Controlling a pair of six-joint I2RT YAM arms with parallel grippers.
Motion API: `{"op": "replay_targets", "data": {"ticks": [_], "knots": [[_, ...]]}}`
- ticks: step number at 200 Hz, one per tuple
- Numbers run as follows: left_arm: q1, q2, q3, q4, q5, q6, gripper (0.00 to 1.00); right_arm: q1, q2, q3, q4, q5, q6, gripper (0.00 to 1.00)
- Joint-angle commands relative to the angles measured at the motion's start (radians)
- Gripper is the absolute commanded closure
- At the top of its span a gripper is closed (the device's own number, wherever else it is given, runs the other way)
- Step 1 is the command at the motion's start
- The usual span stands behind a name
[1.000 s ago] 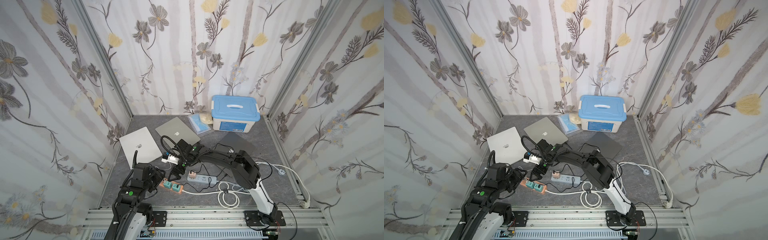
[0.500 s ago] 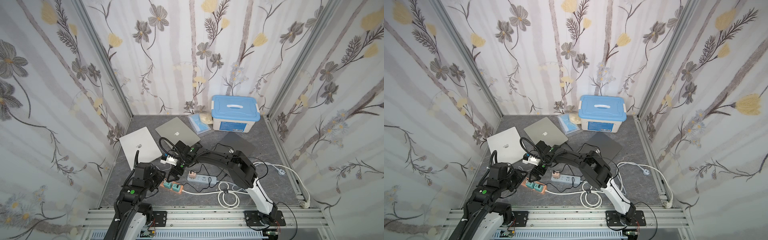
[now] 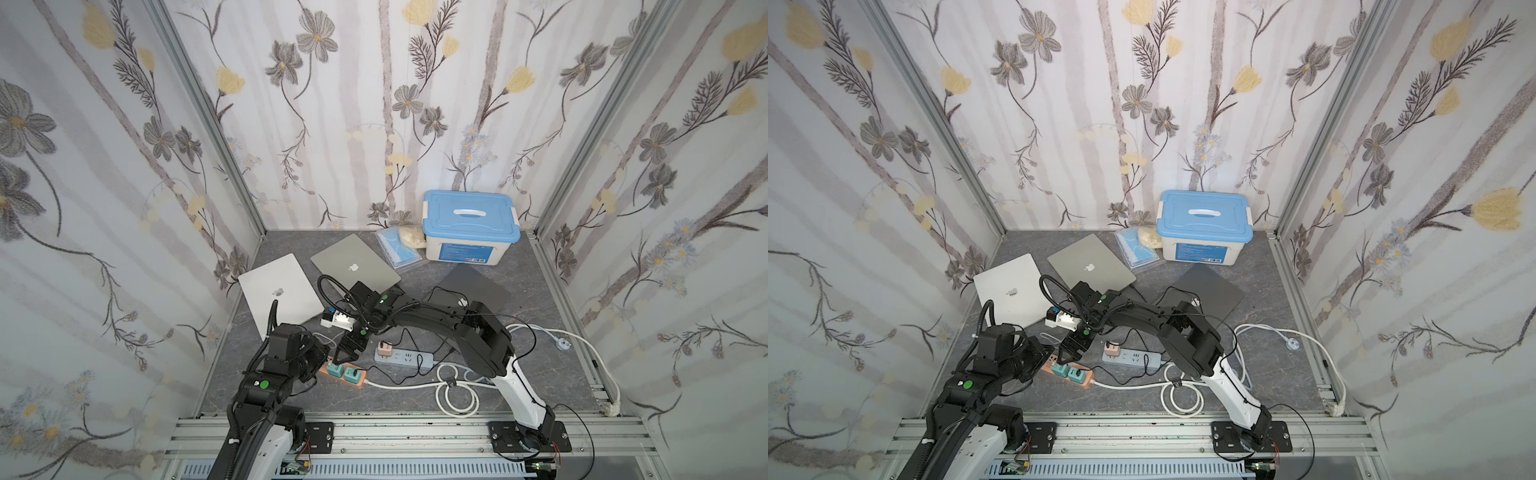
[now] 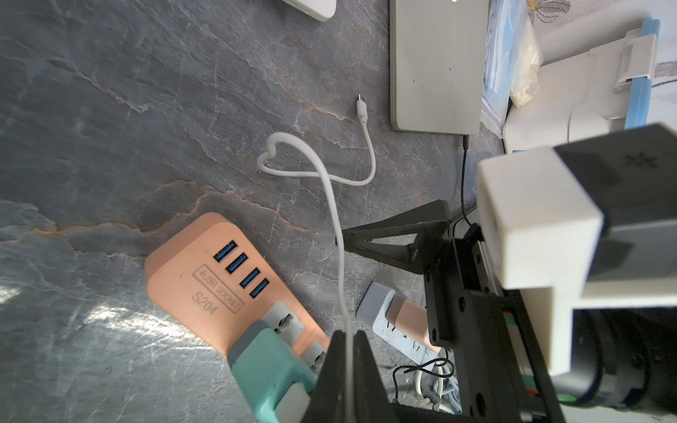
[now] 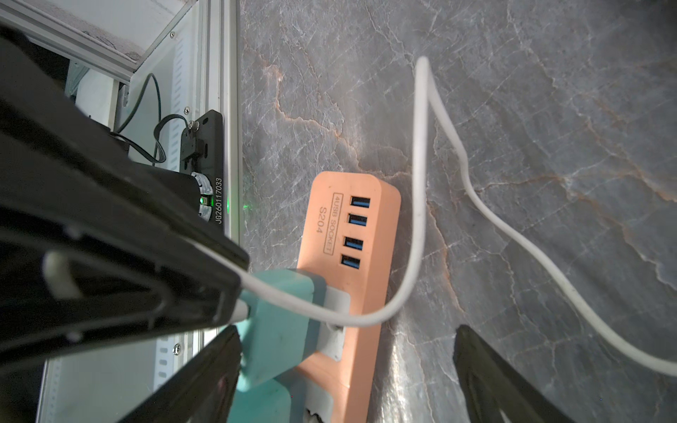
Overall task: Unplug the laptop charger
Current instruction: Remove the charging cable from the plug, then place the charging cable at the center of the board.
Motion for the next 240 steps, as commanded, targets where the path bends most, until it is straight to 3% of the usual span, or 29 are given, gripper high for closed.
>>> {"op": "replay_targets", "data": {"ticks": [1, 83, 132, 174, 240], "knots": [[0.0, -0.004, 0.024, 0.009, 0.004, 0.018, 0.95, 0.005, 0.012, 0.002, -0.027, 0.132, -0.019, 0.11], [0.0, 0.02, 0.078, -0.018, -0.033, 0.055, 1.0, 0.01, 0.026, 0.001, -0.046, 0.207, -0.016, 0.11], [0.0, 0.044, 0.078, -0.058, -0.122, 0.074, 1.0, 0.01, -0.029, 0.003, -0.018, 0.155, 0.01, 0.09], [0.001, 0.076, 0.017, 0.039, -0.142, 0.054, 1.0, 0.008, -0.105, 0.004, 0.048, 0.147, 0.044, 0.04], [0.008, 0.278, 0.09, 0.162, -0.157, 0.157, 0.98, -0.005, -0.212, -0.073, 0.073, 0.127, 0.063, 0.03]]}}
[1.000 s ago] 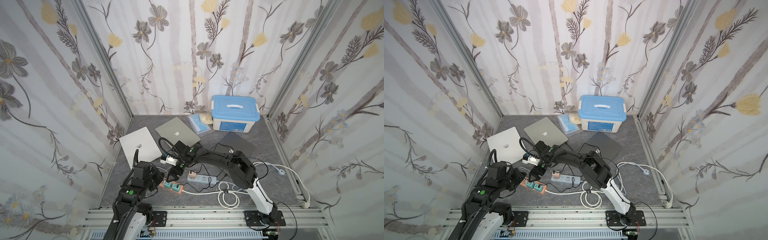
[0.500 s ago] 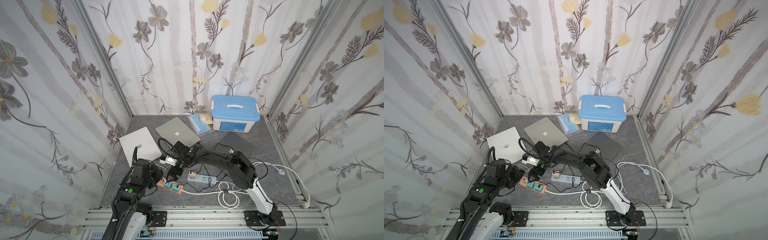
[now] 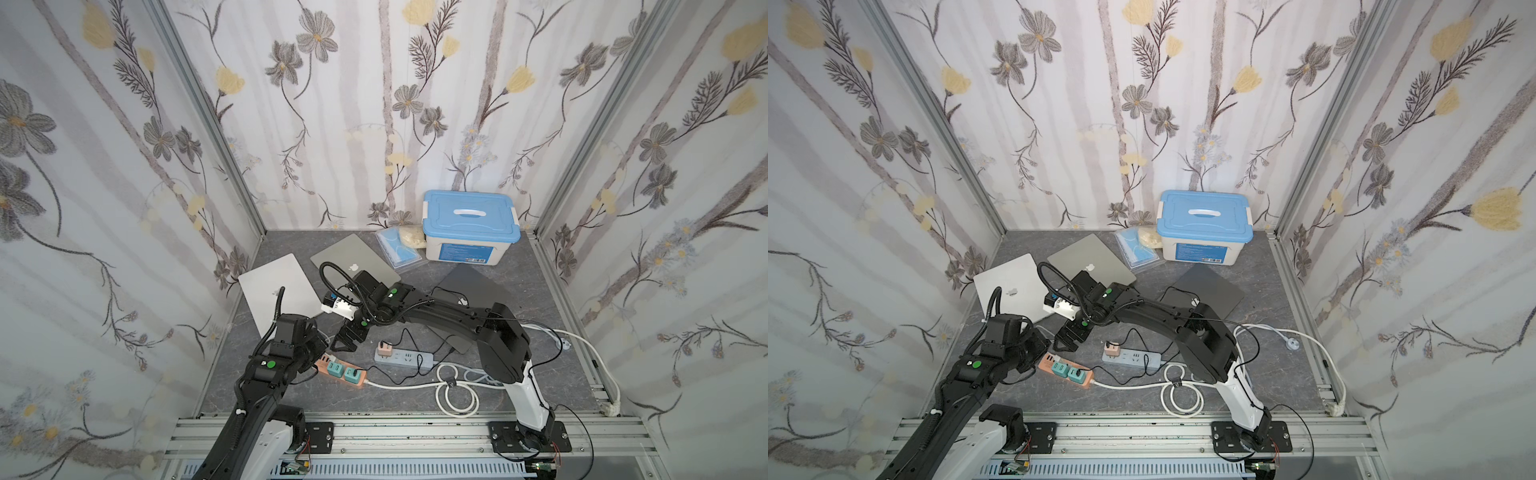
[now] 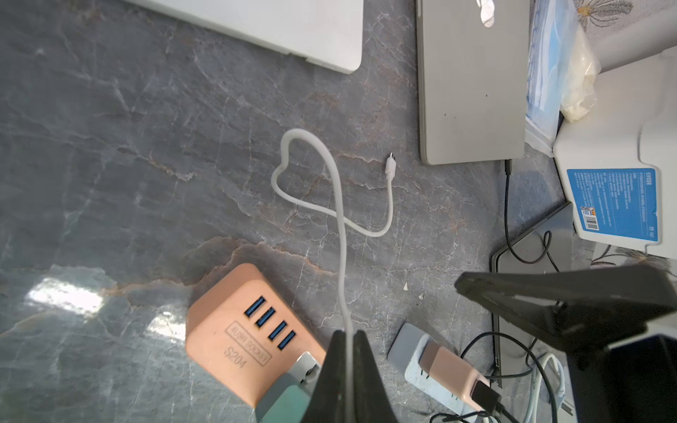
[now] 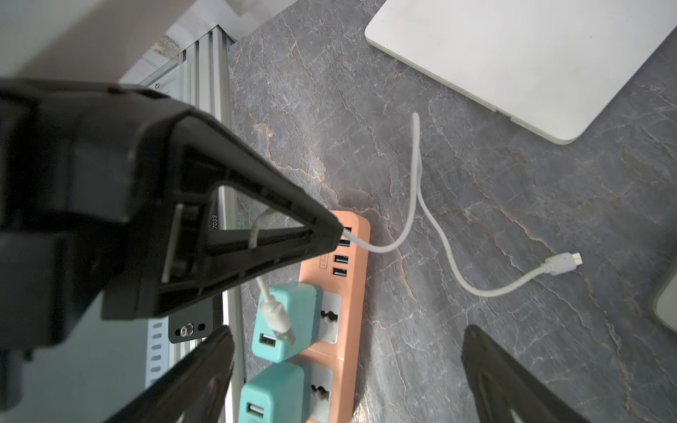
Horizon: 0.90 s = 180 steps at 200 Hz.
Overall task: Unplug the laptop charger
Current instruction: Place the charging cable at the center of the board.
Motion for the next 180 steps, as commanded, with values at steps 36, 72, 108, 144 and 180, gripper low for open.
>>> {"op": "replay_targets", "data": {"ticks": [36, 72, 108, 144, 180], "knots": [[0.029, 0.158, 0.046, 0.166, -0.028, 0.066, 0.97, -0.072, -0.1, -0.124, 0.051, 0.096, 0.045, 0.03], [0.068, 0.264, 0.064, 0.213, -0.007, 0.094, 0.94, -0.095, -0.205, -0.23, 0.111, 0.074, 0.047, 0.02], [0.074, 0.354, 0.054, 0.253, 0.001, 0.091, 0.88, -0.091, -0.251, -0.27, 0.169, -0.001, 0.047, 0.02], [0.075, 0.387, 0.038, 0.25, -0.019, 0.1, 0.83, -0.086, -0.261, -0.275, 0.166, -0.044, 0.041, 0.02], [0.074, 0.375, 0.019, 0.252, -0.032, 0.09, 0.8, -0.079, -0.275, -0.291, 0.157, -0.059, 0.014, 0.03]]}}
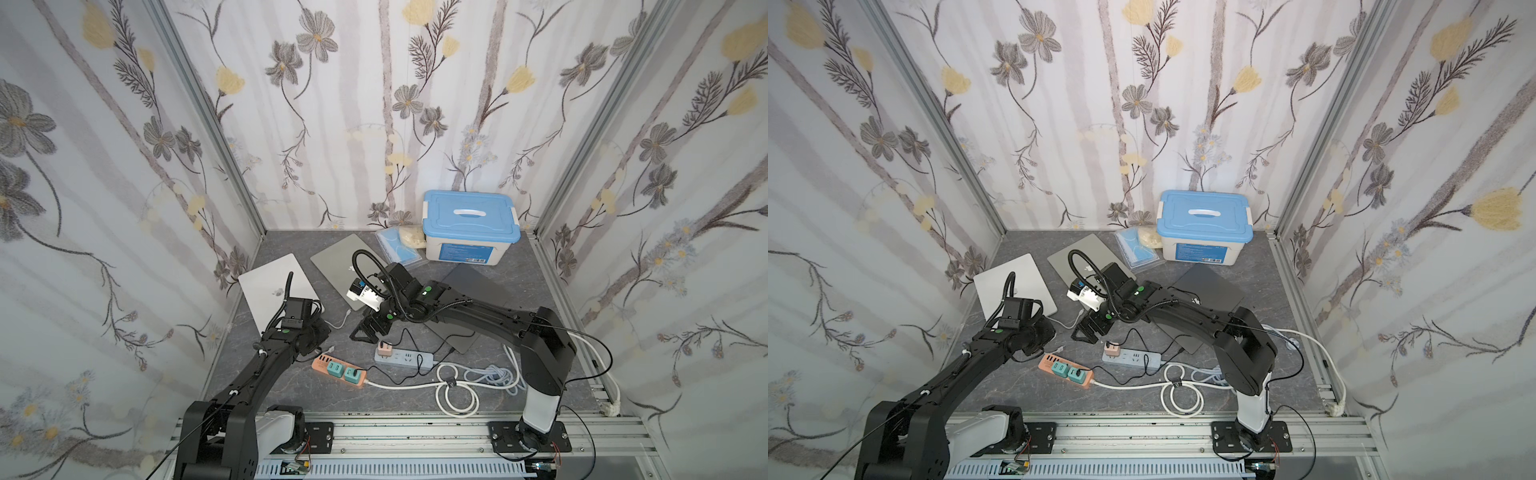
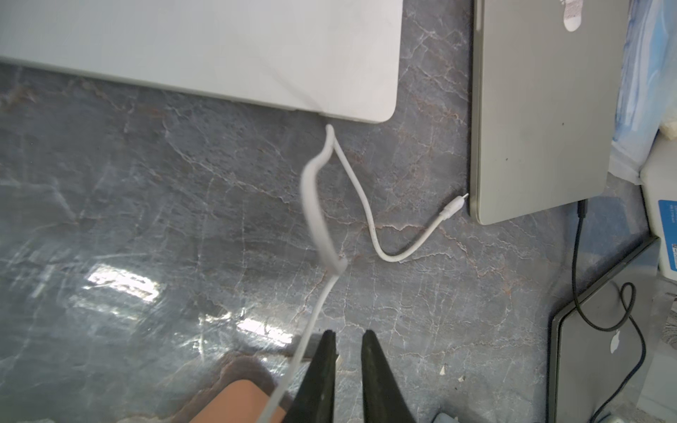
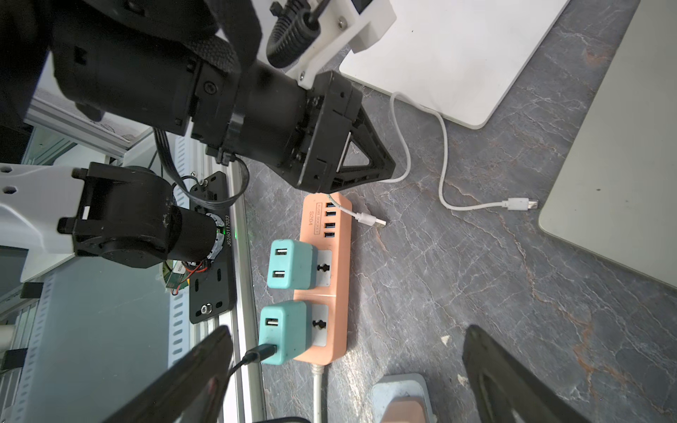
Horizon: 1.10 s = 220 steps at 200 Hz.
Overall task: Unplug the laptop charger
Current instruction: Place the charging cable at the center of the board, then remove the plug from the socket.
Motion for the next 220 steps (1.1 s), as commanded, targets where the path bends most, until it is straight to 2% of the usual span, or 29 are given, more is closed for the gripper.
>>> {"op": "replay_targets", "data": {"ticks": [1, 23, 38, 56, 74, 106, 124, 148, 168, 191, 220], "knots": [[0.001, -0.013, -0.007, 0.019, -0.023, 0.001, 0.8, 0.006, -0.016, -0.007, 0.029, -0.04, -0.036, 0.03], [0.001, -0.048, -0.007, -0.028, -0.042, 0.01, 0.76, 0.024, -0.022, -0.006, 0.014, -0.038, -0.067, 0.02], [0.001, -0.091, -0.022, -0.075, -0.06, 0.007, 0.69, 0.037, -0.015, 0.009, -0.012, -0.039, -0.094, 0.02], [0.002, -0.163, -0.04, -0.154, -0.103, 0.0, 0.6, 0.06, 0.01, 0.059, -0.06, -0.02, -0.123, 0.02], [0.008, -0.225, -0.066, -0.215, -0.109, -0.018, 0.57, 0.078, 0.055, 0.123, -0.098, -0.014, -0.126, 0.02], [0.011, -0.311, -0.098, -0.263, -0.115, -0.055, 0.55, 0.116, 0.166, 0.259, -0.19, 0.02, -0.145, 0.03], [0.013, -0.314, -0.099, -0.272, -0.115, -0.064, 0.55, 0.135, 0.218, 0.32, -0.236, 0.039, -0.15, 0.03], [0.027, -0.375, -0.115, -0.298, -0.121, -0.098, 0.57, 0.148, 0.242, 0.328, -0.241, 0.041, -0.14, 0.04], [0.05, -0.441, -0.123, -0.315, -0.128, -0.116, 0.54, 0.168, 0.258, 0.33, -0.24, 0.045, -0.131, 0.05], [0.088, -0.432, -0.132, -0.288, -0.063, -0.12, 0.53, 0.19, 0.279, 0.339, -0.243, 0.063, -0.119, 0.07], [0.099, -0.434, -0.146, -0.271, -0.042, -0.12, 0.49, 0.204, 0.321, 0.38, -0.279, 0.119, -0.085, 0.1]]}}
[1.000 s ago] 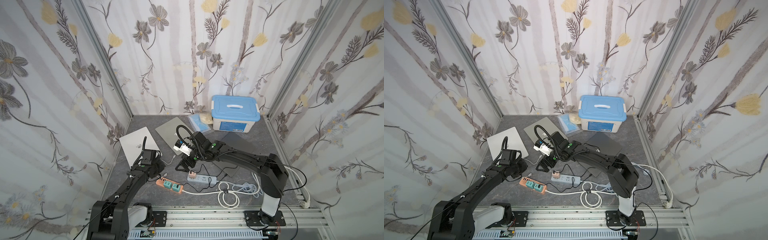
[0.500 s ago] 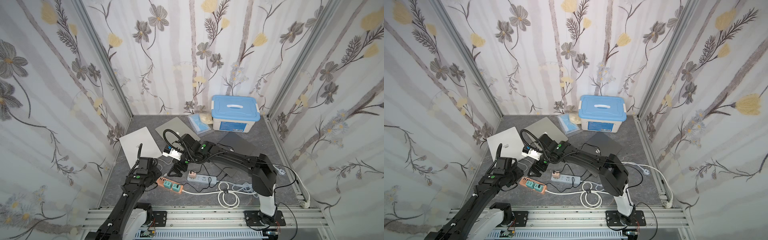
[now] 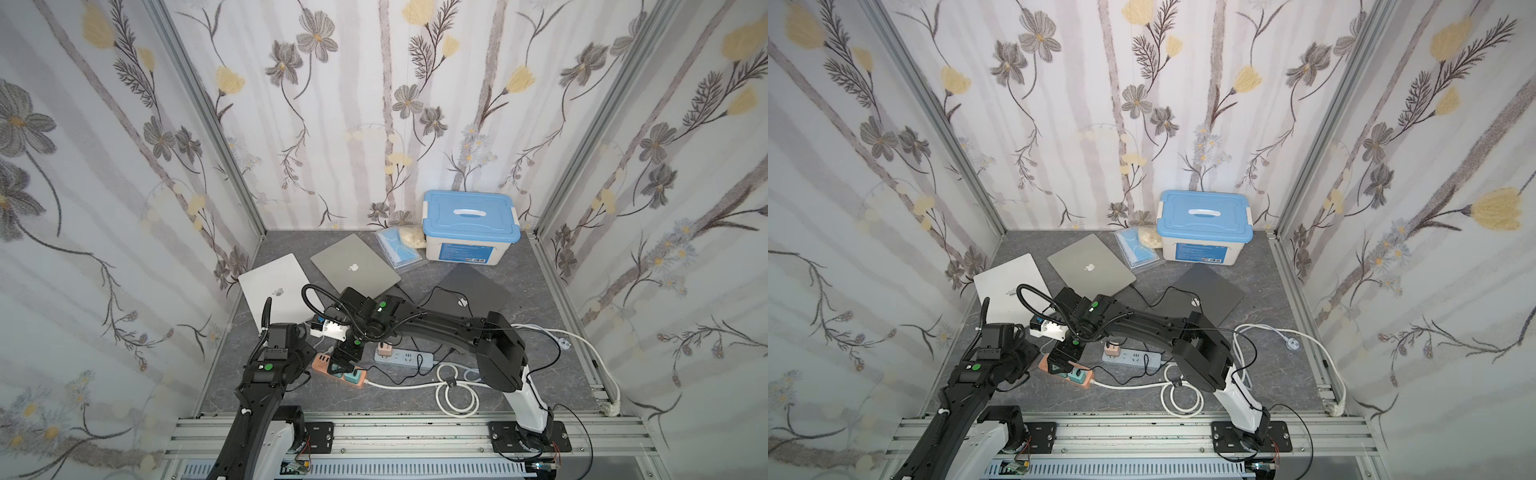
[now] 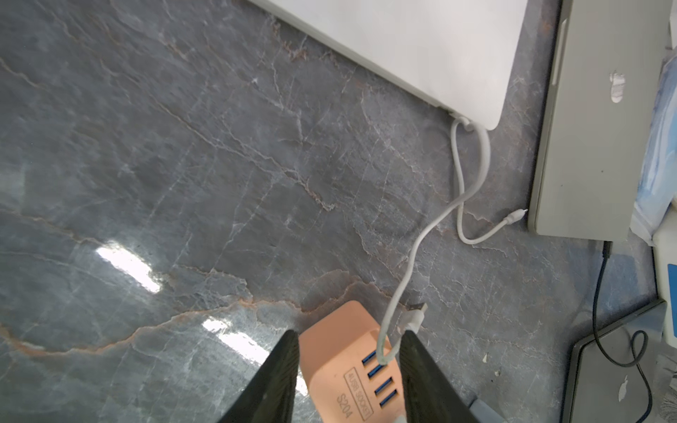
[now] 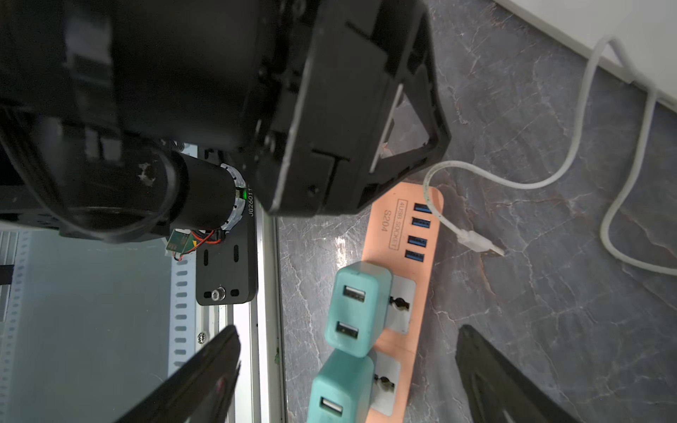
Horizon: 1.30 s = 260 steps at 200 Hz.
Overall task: Unplug the laptop charger
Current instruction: Remove the plug from the socket.
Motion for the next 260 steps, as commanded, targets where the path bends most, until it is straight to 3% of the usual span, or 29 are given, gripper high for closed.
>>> {"op": "replay_targets", "data": {"ticks": [1, 146, 223, 260], "knots": [[0.007, -0.009, -0.01, 0.014, 0.032, -0.014, 0.49, 0.005, 0.027, 0.033, -0.017, 0.054, 0.025, 0.1], [0.021, -0.01, -0.031, 0.067, 0.063, 0.011, 0.5, 0.036, 0.106, 0.055, -0.001, 0.066, 0.109, 0.39], [0.024, 0.006, -0.03, 0.08, 0.08, 0.024, 0.5, 0.037, 0.099, 0.048, 0.015, 0.132, 0.124, 0.74], [0.022, 0.047, -0.042, 0.14, 0.145, 0.034, 0.47, 0.006, 0.056, -0.011, 0.061, 0.169, 0.138, 0.8]]}}
